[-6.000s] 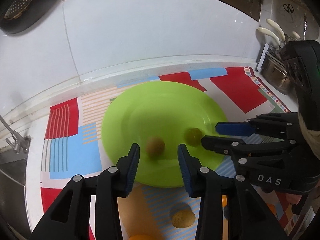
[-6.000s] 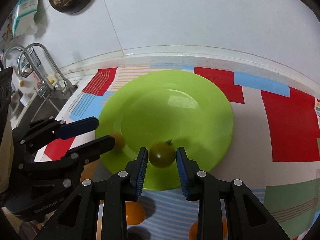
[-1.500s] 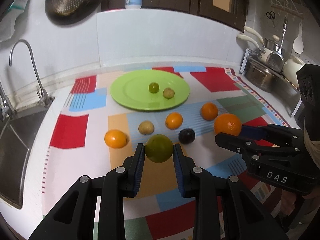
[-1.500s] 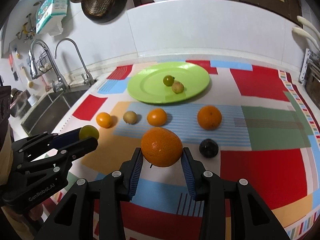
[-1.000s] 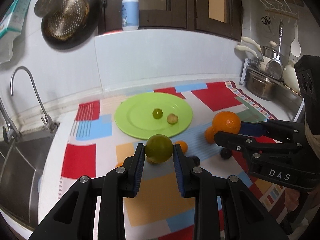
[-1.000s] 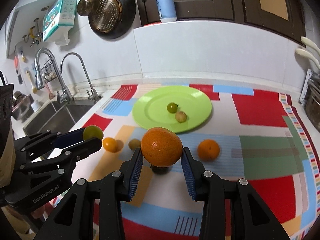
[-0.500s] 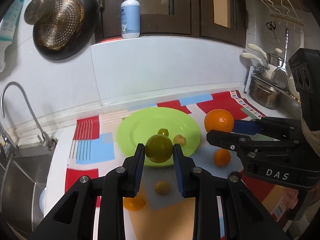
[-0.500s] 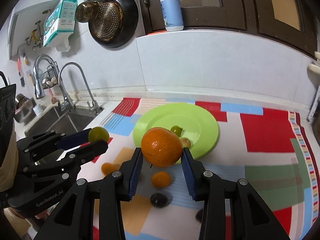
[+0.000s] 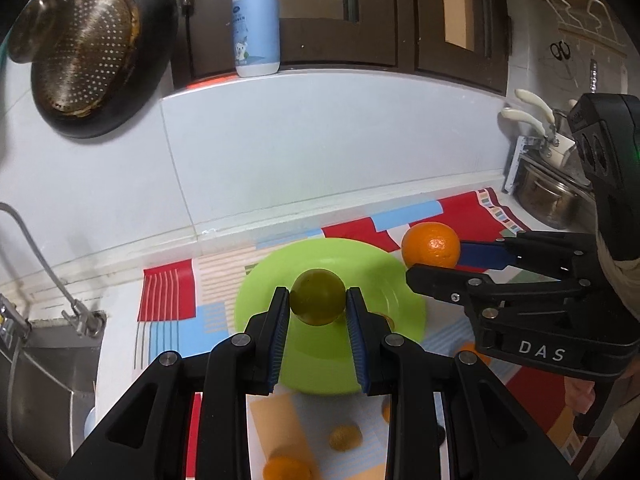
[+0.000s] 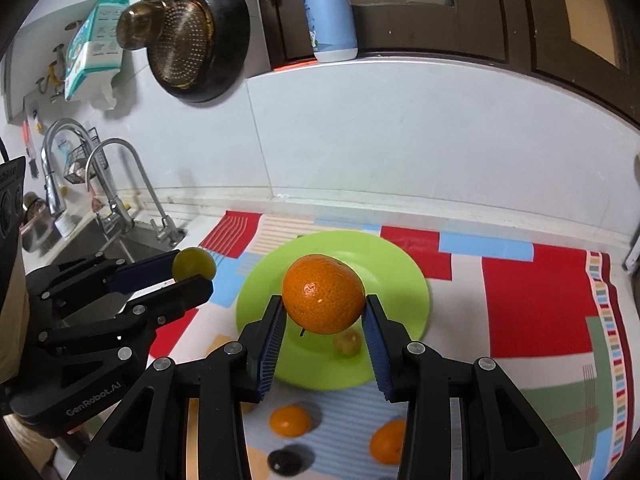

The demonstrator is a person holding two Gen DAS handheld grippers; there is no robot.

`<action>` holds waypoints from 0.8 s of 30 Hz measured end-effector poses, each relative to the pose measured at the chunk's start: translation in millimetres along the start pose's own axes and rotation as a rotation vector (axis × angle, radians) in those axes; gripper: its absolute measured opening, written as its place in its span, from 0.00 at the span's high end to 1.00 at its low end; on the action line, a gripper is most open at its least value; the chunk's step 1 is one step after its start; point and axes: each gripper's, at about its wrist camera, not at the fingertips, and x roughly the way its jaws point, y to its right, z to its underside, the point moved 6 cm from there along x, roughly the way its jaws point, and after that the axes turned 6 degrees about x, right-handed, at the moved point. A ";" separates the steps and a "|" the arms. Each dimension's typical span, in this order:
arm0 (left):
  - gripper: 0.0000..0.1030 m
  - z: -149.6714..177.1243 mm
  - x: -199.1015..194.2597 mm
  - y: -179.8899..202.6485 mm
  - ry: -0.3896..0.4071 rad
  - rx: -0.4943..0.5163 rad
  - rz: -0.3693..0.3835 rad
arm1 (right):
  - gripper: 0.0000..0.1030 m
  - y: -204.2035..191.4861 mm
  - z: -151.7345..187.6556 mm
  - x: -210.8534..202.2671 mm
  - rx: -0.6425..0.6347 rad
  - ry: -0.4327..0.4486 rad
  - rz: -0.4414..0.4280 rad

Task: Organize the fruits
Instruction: 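Carry the lime and orange onto the green plate and open both tools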

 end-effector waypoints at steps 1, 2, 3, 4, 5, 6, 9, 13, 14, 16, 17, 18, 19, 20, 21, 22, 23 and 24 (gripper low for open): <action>0.72 -1.4 3.2 -1.0 -0.004 0.003 0.002 | 0.61 1.7 -3.2 4.7 0.002 -0.007 0.000; 0.72 -4.1 9.6 -3.1 -0.011 0.006 0.000 | 0.61 4.5 -7.1 11.7 0.007 -0.019 0.001; 0.72 -5.5 13.8 -4.1 -0.015 0.008 0.000 | 0.61 6.6 -8.8 16.4 0.010 -0.029 0.003; 0.72 -6.8 18.7 -5.0 -0.021 0.012 0.002 | 0.61 9.0 -10.8 21.5 0.013 -0.039 0.003; 0.72 -7.7 24.1 -6.8 -0.028 0.016 0.000 | 0.61 12.1 -12.8 28.9 0.016 -0.055 0.006; 0.72 -9.2 29.7 -8.4 -0.034 0.020 -0.004 | 0.61 15.5 -14.2 36.9 0.023 -0.074 0.010; 0.72 -11.3 48.0 -13.5 -0.057 0.018 0.009 | 0.61 23.0 -17.0 53.3 0.030 -0.107 0.016; 0.72 -9.8 73.9 -17.0 -0.100 0.019 0.027 | 0.61 29.9 -19.9 73.3 0.020 -0.141 0.028; 0.72 -9.0 78.5 -17.5 -0.109 0.018 0.030 | 0.61 31.6 -20.6 78.5 0.015 -0.149 0.031; 0.72 -6.7 92.5 -21.4 -0.135 0.014 0.033 | 0.61 34.9 -21.8 87.5 0.018 -0.168 0.031; 0.72 -5.8 97.6 -22.9 -0.144 0.010 0.037 | 0.61 36.6 -22.1 93.1 0.018 -0.181 0.030; 0.72 -4.3 105.6 -24.9 -0.162 0.001 0.048 | 0.61 37.6 -22.0 97.6 0.018 -0.191 0.031; 0.72 -3.1 111.5 -26.3 -0.176 -0.007 0.056 | 0.61 39.0 -21.9 102.7 0.017 -0.203 0.032; 0.72 -2.4 114.9 -27.0 -0.184 -0.010 0.061 | 0.61 40.3 -21.3 108.1 0.015 -0.216 0.034; 0.72 -0.7 121.7 -27.9 -0.199 -0.010 0.067 | 0.61 41.4 -20.7 112.9 0.014 -0.228 0.033; 0.72 -0.6 125.5 -28.1 -0.208 -0.008 0.068 | 0.61 42.8 -20.0 117.5 0.016 -0.240 0.033; 0.72 0.5 129.8 -28.7 -0.217 -0.005 0.069 | 0.61 43.8 -19.5 122.3 0.019 -0.251 0.031; 0.72 1.9 134.4 -29.0 -0.226 -0.001 0.067 | 0.61 44.8 -19.0 126.6 0.019 -0.260 0.031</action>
